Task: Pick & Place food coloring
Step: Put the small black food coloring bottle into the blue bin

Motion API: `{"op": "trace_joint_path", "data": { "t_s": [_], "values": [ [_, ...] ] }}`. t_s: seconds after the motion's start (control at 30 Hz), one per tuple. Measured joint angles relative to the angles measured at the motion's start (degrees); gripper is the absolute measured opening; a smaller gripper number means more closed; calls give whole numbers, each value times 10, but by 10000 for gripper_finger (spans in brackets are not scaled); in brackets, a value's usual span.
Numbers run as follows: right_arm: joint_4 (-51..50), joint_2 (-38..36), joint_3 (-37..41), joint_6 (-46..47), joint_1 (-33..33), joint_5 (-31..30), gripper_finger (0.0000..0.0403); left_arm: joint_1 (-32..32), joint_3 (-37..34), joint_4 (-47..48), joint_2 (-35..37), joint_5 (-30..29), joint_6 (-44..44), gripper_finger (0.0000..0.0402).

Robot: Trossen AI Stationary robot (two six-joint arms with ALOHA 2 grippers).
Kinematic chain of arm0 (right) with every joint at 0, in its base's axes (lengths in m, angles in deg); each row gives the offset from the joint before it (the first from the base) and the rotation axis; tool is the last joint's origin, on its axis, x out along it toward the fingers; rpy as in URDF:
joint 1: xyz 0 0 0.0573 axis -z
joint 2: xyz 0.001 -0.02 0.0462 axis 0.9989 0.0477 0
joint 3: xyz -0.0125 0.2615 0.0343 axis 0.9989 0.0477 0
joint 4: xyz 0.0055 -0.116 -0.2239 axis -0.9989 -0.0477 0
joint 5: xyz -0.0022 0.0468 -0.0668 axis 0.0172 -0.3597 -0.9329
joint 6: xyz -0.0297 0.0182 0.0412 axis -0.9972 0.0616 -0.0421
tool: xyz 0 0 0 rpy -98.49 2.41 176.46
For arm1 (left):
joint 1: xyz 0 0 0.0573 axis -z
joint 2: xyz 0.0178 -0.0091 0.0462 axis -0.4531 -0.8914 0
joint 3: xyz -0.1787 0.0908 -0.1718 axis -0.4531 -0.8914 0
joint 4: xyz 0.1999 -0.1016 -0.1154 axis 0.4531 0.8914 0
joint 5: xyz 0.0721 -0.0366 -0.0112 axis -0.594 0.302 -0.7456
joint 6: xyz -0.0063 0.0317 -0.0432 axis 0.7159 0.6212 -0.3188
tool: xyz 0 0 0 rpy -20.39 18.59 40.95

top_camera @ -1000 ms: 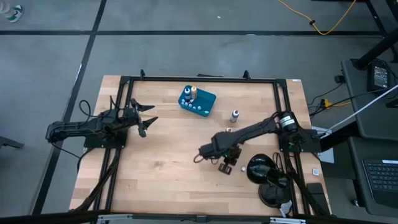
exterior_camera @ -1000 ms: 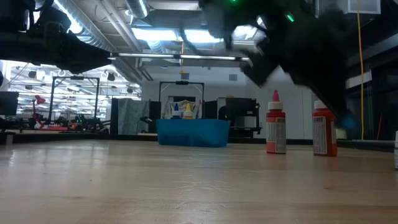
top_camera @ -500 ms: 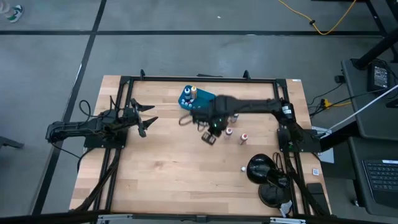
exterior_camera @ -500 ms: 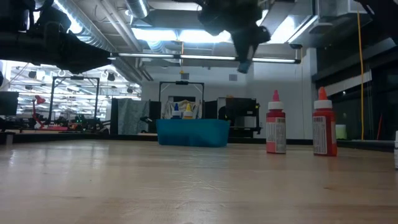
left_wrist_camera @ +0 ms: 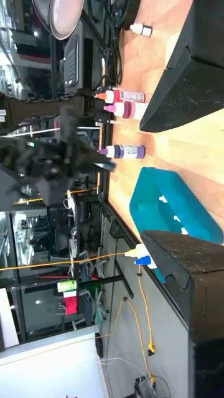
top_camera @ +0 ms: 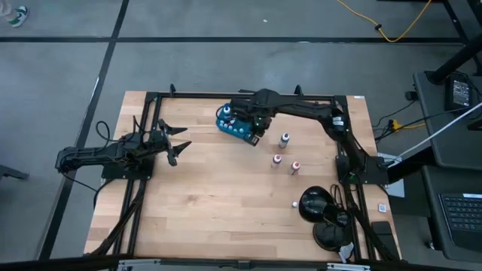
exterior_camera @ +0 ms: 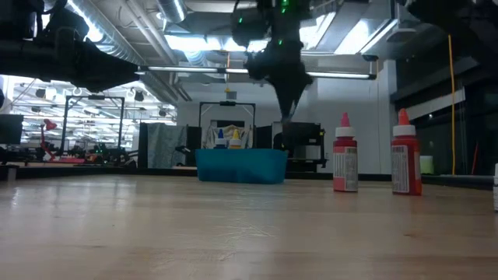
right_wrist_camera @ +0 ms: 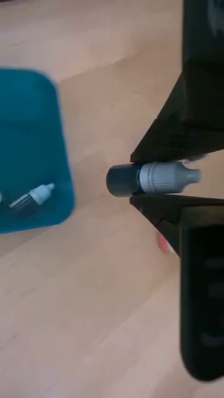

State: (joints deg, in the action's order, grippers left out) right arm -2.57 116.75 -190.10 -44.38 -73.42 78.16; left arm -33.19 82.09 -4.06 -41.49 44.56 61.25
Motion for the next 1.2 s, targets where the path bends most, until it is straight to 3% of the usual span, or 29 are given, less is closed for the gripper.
{"op": "trace_joint_path", "data": {
  "t_s": [0.27,0.6,1.2],
  "values": [
    [58,50,-7,-60,14,-33,80,0,0,0,0,0,0,267],
    [48,126,-100,-90,18,-42,80,0,0,0,0,0,0,267],
    [50,177,-78,-102,16,-28,80,0,0,0,0,0,0,267]
  ]
}}
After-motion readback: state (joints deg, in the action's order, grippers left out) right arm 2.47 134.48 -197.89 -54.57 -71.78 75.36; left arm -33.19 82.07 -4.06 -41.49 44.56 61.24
